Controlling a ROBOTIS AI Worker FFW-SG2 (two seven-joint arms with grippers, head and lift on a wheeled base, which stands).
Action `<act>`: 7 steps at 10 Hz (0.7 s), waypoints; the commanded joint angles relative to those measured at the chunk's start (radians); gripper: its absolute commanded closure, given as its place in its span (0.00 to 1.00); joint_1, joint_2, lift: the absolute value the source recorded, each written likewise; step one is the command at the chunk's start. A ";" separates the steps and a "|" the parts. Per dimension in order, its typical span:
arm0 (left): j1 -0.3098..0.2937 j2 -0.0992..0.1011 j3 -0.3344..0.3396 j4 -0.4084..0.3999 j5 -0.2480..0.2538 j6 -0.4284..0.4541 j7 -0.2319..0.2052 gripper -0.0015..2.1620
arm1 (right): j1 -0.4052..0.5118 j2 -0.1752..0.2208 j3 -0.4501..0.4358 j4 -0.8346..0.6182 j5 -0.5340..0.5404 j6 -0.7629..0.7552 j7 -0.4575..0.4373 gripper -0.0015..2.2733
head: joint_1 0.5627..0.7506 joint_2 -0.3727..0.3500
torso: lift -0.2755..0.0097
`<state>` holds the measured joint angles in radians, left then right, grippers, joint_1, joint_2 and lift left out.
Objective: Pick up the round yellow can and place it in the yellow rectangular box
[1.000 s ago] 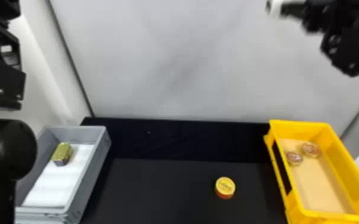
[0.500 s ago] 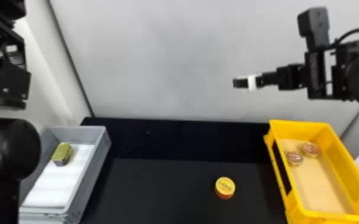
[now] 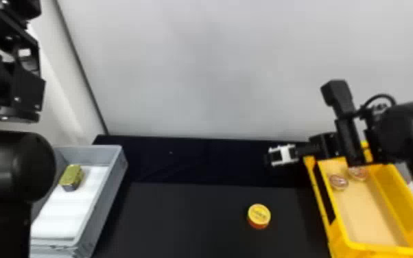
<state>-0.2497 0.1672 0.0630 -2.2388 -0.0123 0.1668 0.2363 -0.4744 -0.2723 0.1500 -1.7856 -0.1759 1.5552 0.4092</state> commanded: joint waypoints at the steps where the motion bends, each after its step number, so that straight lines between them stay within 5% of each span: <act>1: 0.000 -0.003 -0.002 0.002 0.000 -0.003 0.000 0.06 | 0.042 -0.007 0.033 0.041 0.062 -0.019 0.047 0.05 | 0.53 0.59 | 0.96; 2: 0.000 -0.003 -0.002 0.001 0.000 -0.003 0.000 0.06 | 0.051 -0.004 0.062 0.089 0.207 -0.065 0.214 0.05 | 0.53 0.59 | 0.96; 4: 0.000 -0.003 -0.002 0.005 0.000 -0.009 0.000 0.06 | 0.073 0.061 0.112 0.186 0.741 -0.200 0.614 0.05 | 0.53 0.59 | 0.96; 5: -0.002 -0.003 -0.003 0.010 0.003 -0.015 -0.002 0.06 | 0.079 0.082 0.125 0.224 0.837 -0.251 0.659 0.05 | 0.53 0.59 | 0.96; 7: -0.003 -0.003 -0.005 0.014 0.005 -0.019 -0.003 0.06 | 0.080 0.111 0.109 0.328 0.836 -0.329 0.639 0.05 | 0.53 0.59 | 0.96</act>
<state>-0.2517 0.1642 0.0601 -2.2282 -0.0091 0.1509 0.2338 -0.3950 -0.1827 0.2700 -1.5289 0.6479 1.2773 1.0662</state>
